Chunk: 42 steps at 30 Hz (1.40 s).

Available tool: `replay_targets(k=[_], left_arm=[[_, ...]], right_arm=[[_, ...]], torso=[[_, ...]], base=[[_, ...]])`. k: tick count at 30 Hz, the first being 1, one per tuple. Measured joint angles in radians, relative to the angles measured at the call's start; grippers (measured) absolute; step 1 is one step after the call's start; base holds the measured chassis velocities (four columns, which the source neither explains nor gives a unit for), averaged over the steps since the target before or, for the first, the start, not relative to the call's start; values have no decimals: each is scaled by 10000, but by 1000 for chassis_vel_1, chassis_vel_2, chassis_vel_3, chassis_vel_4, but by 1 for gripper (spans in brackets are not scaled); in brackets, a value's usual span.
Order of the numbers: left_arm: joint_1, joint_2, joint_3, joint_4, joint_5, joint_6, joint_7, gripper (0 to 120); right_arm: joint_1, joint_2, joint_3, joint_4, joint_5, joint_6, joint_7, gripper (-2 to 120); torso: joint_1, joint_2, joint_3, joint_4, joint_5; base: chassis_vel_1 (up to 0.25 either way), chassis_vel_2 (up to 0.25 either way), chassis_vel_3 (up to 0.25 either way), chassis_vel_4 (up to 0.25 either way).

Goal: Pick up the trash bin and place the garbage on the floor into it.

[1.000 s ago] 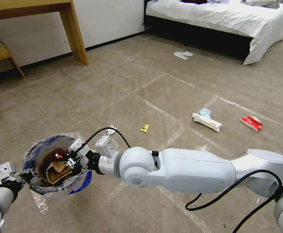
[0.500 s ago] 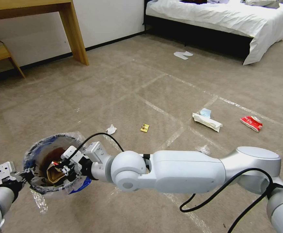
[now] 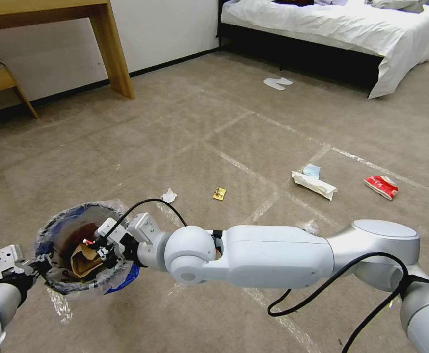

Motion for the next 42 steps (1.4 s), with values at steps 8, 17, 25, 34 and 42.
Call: replay_targets(k=[8,17,25,34,42], left_arm=[[3,-1,-27,13,-7,-4,10,0],[-8,5,-40,49,-15,-8,12,0],[-20,6,-54,87,-15,-17,12,0],[-11,-29,-71,102,-5,-31,12,0],[-33,-52,-88,250,100,-63,18,0]], right_arm=[[5,42,-14,-128,-176,29,-4,40],[-64,80,7,-261,-318,98,-41,73],[-165,101,80,-277,-377,135,-55,99],[-293,212,260,-354,-383,398,-99,100],[-680,95,1847,-9,-405,1365,-559,100]], torso=[[0,0,0,0,0],[0,1,0,0,0],[0,0,0,0,0],[0,0,0,0,0],[0,1,0,1,0]], base=[[0,0,0,0],[0,0,0,0],[0,0,0,0],[0,0,0,0],[0,0,0,0]])
